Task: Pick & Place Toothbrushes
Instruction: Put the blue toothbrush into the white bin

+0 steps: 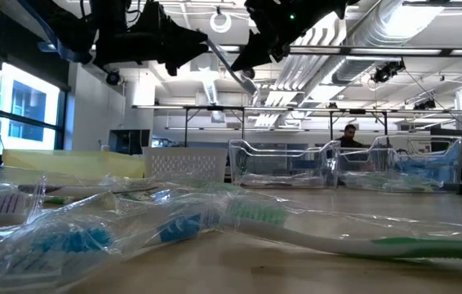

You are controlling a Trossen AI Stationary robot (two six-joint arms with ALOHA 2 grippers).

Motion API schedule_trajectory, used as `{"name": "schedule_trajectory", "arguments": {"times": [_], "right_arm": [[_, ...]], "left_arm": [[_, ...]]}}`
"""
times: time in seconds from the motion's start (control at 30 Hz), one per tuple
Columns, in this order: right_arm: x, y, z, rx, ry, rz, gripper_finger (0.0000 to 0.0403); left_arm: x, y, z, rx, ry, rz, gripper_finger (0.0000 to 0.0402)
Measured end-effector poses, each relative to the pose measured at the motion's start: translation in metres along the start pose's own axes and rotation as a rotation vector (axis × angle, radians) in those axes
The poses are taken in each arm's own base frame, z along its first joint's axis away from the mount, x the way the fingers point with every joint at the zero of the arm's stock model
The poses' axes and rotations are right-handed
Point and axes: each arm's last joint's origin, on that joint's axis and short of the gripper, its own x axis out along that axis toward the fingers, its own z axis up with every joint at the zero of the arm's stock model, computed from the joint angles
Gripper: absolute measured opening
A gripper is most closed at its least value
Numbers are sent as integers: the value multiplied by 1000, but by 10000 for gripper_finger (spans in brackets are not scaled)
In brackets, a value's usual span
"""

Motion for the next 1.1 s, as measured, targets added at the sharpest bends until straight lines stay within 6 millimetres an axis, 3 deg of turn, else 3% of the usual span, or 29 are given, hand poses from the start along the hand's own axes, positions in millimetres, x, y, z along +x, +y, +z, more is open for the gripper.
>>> {"name": "schedule_trajectory", "arguments": {"times": [0.2,0.6,0.8,1.1], "right_arm": [[-2,10,3,-13,-13,-11,2],[-2,10,2,-12,-8,-22,2],[-2,10,2,-12,-8,-22,2],[-2,10,2,-12,-8,-21,2]], "left_arm": [[3,-6,-2,-8,6,-10,175],[12,-24,-4,-17,1,-12,175],[12,-23,-4,3,4,19,171],[12,-23,-4,2,4,25,62]]}}
